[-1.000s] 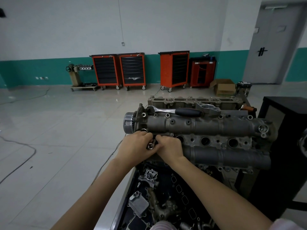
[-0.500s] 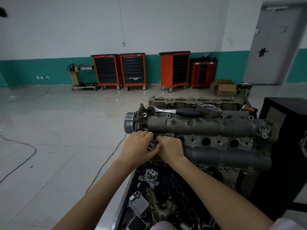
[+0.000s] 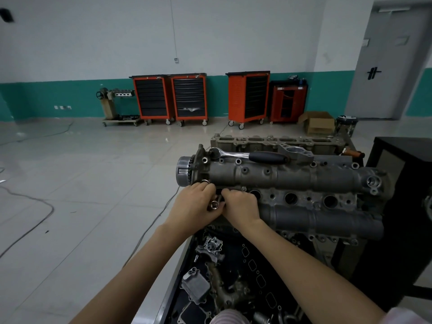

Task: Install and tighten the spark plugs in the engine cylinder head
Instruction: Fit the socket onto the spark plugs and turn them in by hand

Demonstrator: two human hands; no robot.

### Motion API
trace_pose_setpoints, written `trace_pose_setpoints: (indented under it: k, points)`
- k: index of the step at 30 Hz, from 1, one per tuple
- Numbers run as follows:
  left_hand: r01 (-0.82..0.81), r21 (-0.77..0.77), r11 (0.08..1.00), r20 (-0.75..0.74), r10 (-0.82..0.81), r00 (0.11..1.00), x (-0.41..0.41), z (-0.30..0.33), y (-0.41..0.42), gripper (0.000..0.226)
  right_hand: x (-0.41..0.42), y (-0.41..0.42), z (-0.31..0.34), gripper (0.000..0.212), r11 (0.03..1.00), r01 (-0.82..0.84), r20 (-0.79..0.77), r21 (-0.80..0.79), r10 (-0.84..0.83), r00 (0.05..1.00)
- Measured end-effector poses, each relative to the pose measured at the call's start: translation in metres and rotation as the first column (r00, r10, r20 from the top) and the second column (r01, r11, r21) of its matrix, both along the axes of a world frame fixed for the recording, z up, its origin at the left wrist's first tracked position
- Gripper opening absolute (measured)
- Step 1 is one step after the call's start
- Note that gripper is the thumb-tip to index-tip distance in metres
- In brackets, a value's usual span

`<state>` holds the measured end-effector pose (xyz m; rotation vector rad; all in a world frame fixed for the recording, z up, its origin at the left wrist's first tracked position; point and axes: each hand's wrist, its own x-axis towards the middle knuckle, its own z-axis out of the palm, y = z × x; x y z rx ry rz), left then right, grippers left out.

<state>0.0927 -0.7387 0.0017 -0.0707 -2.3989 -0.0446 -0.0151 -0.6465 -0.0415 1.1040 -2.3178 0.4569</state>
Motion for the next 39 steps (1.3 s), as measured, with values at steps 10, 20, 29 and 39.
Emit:
trace_pose_setpoints:
  k: [10,20,29,39]
  points:
    - [-0.030,-0.059,0.998,0.006,0.030,1.000,0.004,-0.001,0.000,0.029,0.008,0.002,0.006,0.022,0.998,0.046,-0.010,-0.032,-0.046,0.999]
    - [-0.113,-0.080,0.990,0.001,0.114,0.994,-0.001,-0.005,0.002,0.039,0.011,0.004,0.011,0.017,0.998,0.060,-0.024,0.013,-0.060,0.998]
    - [-0.049,-0.042,0.998,-0.018,0.048,0.999,0.003,-0.005,0.001,0.025,0.004,0.001,0.002,0.018,0.999,0.026,-0.011,0.027,-0.026,1.000]
    - [-0.102,-0.051,0.993,-0.026,0.101,0.995,-0.002,-0.005,0.005,0.033,0.008,0.004,0.007,0.022,0.997,0.023,-0.041,-0.072,-0.026,0.999]
